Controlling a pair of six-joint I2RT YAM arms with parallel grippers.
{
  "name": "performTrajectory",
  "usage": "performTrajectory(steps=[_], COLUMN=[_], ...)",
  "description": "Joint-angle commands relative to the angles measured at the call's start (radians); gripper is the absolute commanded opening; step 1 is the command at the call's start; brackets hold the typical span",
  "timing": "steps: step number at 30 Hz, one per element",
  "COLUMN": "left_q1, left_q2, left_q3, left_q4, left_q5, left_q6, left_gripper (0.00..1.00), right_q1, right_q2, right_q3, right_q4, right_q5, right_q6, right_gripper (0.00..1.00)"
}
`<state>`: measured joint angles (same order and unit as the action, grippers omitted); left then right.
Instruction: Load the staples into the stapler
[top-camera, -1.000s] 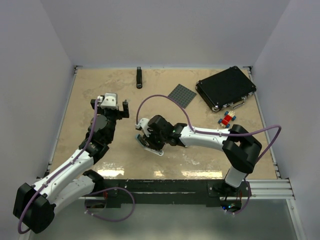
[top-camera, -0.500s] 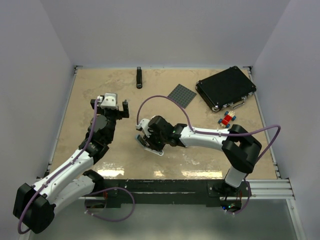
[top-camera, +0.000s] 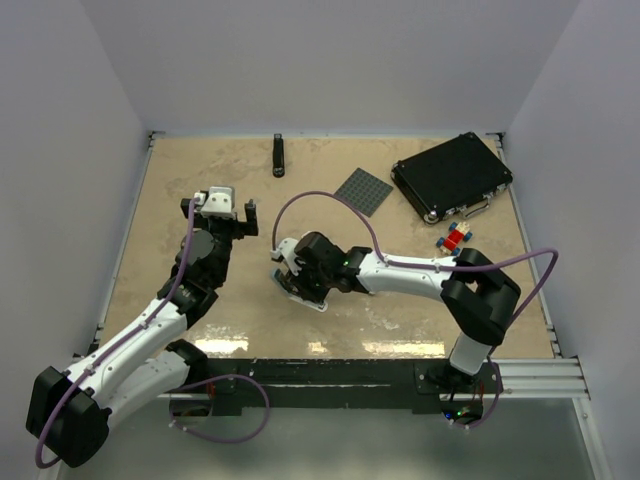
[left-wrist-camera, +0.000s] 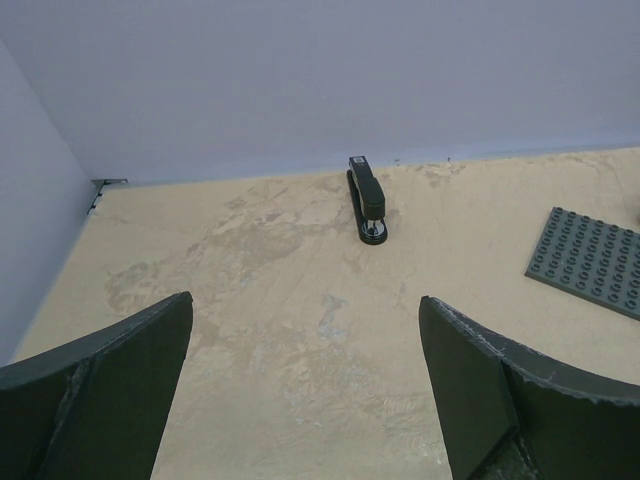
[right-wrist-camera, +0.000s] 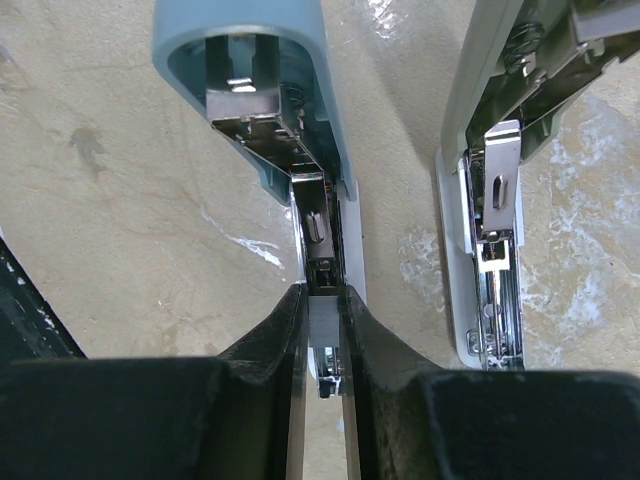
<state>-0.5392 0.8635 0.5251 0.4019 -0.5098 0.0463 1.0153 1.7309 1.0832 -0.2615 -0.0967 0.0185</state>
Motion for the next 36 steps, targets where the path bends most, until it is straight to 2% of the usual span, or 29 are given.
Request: performTrajectory(steps=[1,36], left_q1=[-0.005,-0.005], left_q2=[-0.015,-0.020], left_q3=[-0.008,-0.008], left_q4=[0.044,0.043], left_q5=[-0.003,-0.001], left_q6=[0.001,0.001], left_gripper=[1.00,1.00], right_q1=[0.006,0.005], right_q2=[-0.037,-0.008], right_q3=[0.072,0.041], right_q4=[-0.024,-0.012], right_q5=[0.008,0.023], right_q6=[-0.008,-0.014], right_gripper=[0.10,0.09])
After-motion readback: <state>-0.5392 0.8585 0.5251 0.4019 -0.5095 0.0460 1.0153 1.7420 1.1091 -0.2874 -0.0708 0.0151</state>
